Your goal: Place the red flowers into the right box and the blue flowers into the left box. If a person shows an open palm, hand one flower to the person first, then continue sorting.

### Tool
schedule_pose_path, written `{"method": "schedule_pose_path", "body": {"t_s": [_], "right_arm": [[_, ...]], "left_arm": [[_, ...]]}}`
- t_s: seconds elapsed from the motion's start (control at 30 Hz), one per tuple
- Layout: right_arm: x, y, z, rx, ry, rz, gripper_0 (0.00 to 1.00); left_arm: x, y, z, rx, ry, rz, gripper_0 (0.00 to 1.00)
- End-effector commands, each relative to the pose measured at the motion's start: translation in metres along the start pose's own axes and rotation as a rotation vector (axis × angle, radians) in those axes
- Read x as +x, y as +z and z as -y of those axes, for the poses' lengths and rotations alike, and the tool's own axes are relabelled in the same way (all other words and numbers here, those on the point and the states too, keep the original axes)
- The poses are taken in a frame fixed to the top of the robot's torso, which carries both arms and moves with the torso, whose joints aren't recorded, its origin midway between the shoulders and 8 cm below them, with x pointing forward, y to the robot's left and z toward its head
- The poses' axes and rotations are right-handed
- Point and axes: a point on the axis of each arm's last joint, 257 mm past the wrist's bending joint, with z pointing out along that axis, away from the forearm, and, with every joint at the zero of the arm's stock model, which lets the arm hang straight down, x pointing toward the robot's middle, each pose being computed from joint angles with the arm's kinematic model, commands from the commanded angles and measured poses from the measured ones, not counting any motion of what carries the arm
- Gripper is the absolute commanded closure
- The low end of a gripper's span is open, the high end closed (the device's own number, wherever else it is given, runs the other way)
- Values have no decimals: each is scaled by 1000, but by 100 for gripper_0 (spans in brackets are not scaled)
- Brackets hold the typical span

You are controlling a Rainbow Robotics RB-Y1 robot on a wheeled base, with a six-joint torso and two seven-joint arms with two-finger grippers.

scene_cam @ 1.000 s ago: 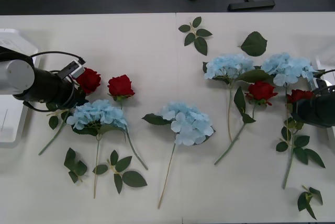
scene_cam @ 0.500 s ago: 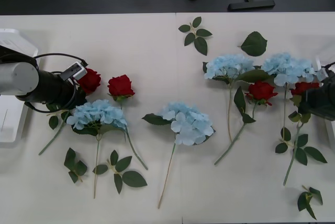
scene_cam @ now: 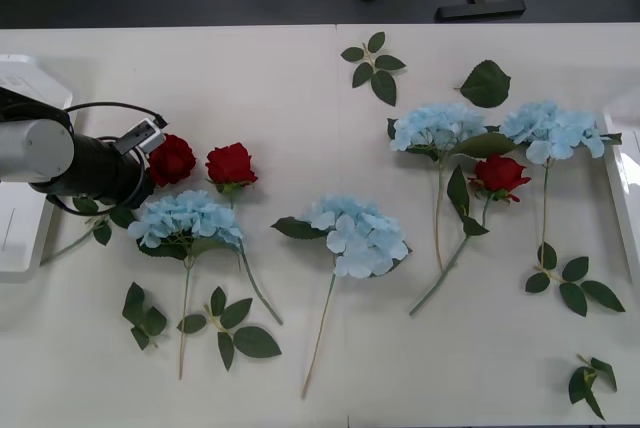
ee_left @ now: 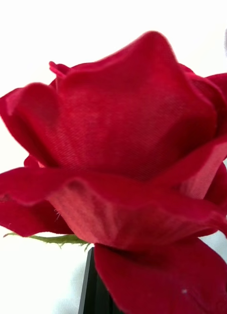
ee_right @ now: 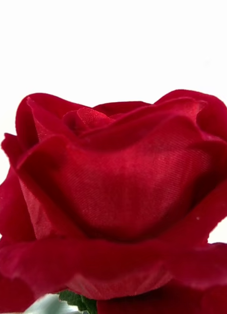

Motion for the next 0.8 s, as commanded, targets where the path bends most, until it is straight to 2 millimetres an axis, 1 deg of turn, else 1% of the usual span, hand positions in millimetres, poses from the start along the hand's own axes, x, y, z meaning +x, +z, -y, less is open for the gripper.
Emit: {"method": "schedule_pose_path", "body": {"t_s": [0.03, 0.1, 0.17, 0.23, 0.27, 0.37, 0.4, 0.43, 0.5, 0.57, 0.6, 0.63, 0.67, 0.7, 0.73, 0.77, 0.8], "right_arm": [[-33, -20, 79, 237, -191, 58, 100], [-34, -13, 97, 308, -246, 58, 100], [-28, 1, 112, 370, -294, 46, 100], [-26, 17, 115, 406, -315, 49, 100], [-26, 25, 115, 419, -323, 58, 100], [-28, 39, 117, 458, -340, 80, 100], [-27, 44, 117, 462, -336, 78, 100], [-26, 47, 116, 459, -332, 76, 100], [-24, 59, 104, 431, -303, 76, 100], [-26, 64, 97, 418, -297, 86, 100], [-31, 66, 92, 411, -297, 103, 100], [-32, 66, 90, 410, -297, 109, 100], [-35, 67, 84, 403, -300, 117, 100], [-37, 68, 82, 400, -299, 120, 99], [-42, 66, 78, 396, -300, 127, 82], [-43, 66, 76, 394, -299, 128, 71], [-48, 64, 74, 391, -299, 138, 63]], "left_arm": [[-32, -4, -10, -30, 59, 42, 100], [-33, -4, -10, -27, 54, 46, 100], [-38, -7, -11, -22, 29, 73, 100], [-46, -13, -11, -5, -12, 113, 100], [-53, -18, -11, 5, -30, 140, 100], [-71, -32, -8, 36, -55, 197, 100], [-77, -41, -9, 45, -62, 219, 100], [-81, -45, -8, 53, -66, 230, 100], [-94, -66, -8, 88, -94, 278, 100], [-100, -79, -8, 112, -116, 305, 100], [-108, -94, -8, 137, -136, 334, 100], [-111, -100, -7, 147, -145, 348, 100], [-118, -112, -6, 169, -163, 373, 100], [-121, -121, -6, 181, -174, 386, 100], [-127, -132, -4, 202, -189, 410, 100], [-130, -141, -2, 218, -199, 426, 100], [-136, -153, 1, 242, -223, 455, 100]]}}
